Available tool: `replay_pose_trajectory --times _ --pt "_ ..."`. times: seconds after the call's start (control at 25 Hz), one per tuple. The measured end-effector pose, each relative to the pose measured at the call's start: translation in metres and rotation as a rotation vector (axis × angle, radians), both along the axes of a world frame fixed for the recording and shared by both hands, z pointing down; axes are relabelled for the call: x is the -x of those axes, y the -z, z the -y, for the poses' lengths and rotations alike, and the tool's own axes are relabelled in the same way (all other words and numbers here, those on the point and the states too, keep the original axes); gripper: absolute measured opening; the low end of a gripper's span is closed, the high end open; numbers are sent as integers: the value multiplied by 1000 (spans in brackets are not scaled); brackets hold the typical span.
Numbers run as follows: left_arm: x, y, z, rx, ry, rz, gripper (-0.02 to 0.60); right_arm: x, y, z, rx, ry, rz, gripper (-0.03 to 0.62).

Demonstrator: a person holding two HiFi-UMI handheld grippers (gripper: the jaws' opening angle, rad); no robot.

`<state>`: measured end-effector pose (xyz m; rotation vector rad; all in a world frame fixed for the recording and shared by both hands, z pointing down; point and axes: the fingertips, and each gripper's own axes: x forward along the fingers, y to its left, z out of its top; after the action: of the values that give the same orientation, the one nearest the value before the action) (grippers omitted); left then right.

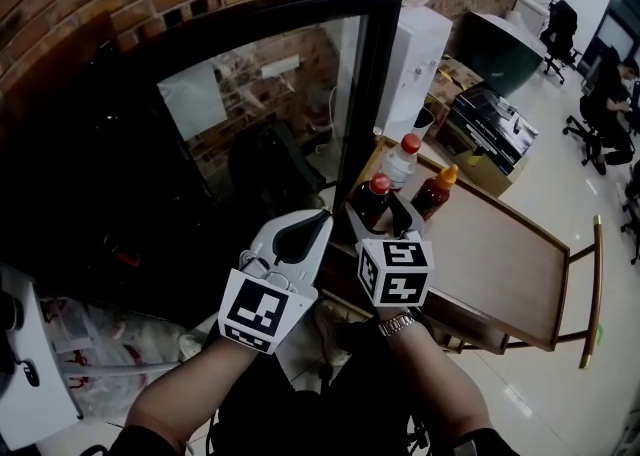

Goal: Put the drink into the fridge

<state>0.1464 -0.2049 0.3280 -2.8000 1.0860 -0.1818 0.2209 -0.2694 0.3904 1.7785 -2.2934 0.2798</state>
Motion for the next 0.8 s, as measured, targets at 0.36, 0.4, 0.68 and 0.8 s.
replay_pose_trajectory --times 0.36,0.4,0.68,0.8 --pt "1 2 3 -5 3 2 5 -1 -2 10 15 -2 -17 293" --pt "2 2 4 -6 5 3 5 -1 -1 11 14 -1 -19 293" --pt "8 3 6 -7 20 -2 5 0 4 12 -3 1 -16 284" --pt "12 2 7 -5 29 -7 5 3 14 9 -26 12 -18 281"
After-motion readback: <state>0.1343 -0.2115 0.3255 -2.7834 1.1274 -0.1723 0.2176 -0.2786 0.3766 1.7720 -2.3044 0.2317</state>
